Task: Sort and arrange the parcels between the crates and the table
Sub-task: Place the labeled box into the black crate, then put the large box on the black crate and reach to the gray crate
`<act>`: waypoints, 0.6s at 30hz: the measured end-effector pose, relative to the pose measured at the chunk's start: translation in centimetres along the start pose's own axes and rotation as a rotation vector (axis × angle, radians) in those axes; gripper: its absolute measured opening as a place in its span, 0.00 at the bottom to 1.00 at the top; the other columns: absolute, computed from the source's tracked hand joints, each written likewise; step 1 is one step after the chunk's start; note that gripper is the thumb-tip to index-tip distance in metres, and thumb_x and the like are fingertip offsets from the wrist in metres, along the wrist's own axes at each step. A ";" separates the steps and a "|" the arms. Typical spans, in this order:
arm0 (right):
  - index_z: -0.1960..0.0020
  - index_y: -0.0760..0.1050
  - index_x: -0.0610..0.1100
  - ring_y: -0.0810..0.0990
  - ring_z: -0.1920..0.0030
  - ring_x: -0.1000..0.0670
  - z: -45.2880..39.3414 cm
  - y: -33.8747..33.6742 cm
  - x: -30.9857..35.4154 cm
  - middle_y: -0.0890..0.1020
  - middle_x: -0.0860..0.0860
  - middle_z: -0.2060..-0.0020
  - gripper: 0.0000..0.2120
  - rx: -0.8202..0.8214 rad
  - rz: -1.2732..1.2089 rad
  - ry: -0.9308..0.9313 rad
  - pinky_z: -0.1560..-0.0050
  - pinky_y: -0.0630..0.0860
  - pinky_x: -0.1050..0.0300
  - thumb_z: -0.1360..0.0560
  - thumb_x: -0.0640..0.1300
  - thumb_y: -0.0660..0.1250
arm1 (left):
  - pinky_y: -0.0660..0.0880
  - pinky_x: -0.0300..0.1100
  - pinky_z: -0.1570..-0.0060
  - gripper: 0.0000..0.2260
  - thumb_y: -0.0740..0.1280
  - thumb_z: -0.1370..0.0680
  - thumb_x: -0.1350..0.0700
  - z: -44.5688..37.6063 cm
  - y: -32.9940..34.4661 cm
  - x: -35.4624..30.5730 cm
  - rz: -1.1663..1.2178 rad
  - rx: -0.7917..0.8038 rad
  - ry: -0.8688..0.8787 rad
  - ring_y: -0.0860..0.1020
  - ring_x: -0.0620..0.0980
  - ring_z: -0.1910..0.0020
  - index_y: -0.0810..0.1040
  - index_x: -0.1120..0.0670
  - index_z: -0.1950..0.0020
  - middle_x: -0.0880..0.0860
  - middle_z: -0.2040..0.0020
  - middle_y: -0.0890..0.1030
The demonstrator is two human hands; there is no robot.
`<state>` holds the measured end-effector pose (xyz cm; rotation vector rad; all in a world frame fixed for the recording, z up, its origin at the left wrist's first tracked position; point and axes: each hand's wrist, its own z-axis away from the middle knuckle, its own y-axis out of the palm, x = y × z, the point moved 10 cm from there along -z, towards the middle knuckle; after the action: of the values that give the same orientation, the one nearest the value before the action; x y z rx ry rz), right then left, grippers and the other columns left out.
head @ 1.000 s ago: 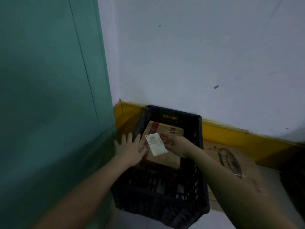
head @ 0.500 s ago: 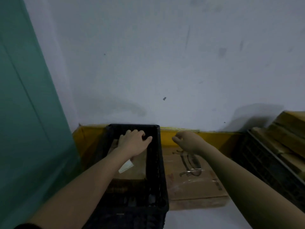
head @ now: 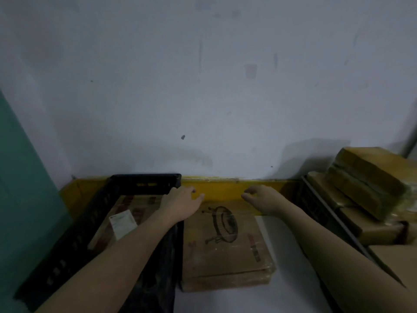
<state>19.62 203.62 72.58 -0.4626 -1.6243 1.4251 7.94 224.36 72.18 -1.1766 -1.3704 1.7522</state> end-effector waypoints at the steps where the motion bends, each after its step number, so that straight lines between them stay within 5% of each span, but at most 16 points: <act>1: 0.28 0.71 0.45 0.75 0.33 0.45 0.1 0.2 -1.3 0.75 0.46 0.30 0.26 0.007 -0.009 0.013 0.36 0.73 0.51 0.18 0.60 0.56 | 0.70 0.57 0.36 0.28 0.52 0.20 0.33 0.0 1.1 -0.7 0.013 0.016 -0.006 0.67 0.58 0.30 0.69 0.48 0.27 0.52 0.30 0.73; 9: 0.28 0.70 0.44 0.77 0.37 0.46 1.6 6.4 -10.8 0.76 0.46 0.32 0.23 0.084 -0.162 0.185 0.41 0.75 0.52 0.18 0.56 0.58 | 0.70 0.54 0.34 0.29 0.58 0.20 0.36 0.8 12.2 -1.1 0.169 0.102 -0.200 0.62 0.59 0.26 0.60 0.47 0.22 0.53 0.23 0.60; 13: 0.26 0.64 0.42 0.78 0.47 0.46 3.3 12.6 -14.1 0.76 0.43 0.34 0.25 0.193 -0.342 0.301 0.51 0.75 0.55 0.17 0.55 0.59 | 0.69 0.55 0.33 0.33 0.60 0.22 0.35 3.2 19.0 1.5 0.227 0.153 -0.274 0.60 0.60 0.27 0.56 0.47 0.21 0.53 0.22 0.56; 18: 0.23 0.59 0.41 0.76 0.36 0.40 4.5 19.1 -16.6 0.71 0.40 0.29 0.33 0.235 -0.506 0.352 0.40 0.77 0.47 0.19 0.62 0.57 | 0.57 0.61 0.26 0.31 0.63 0.22 0.37 5.2 24.4 3.4 0.180 0.188 -0.269 0.49 0.60 0.22 0.57 0.42 0.21 0.48 0.20 0.46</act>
<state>19.53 193.34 49.02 -0.1371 -1.1643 1.0613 3.10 218.50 48.18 -1.0147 -1.2436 2.1811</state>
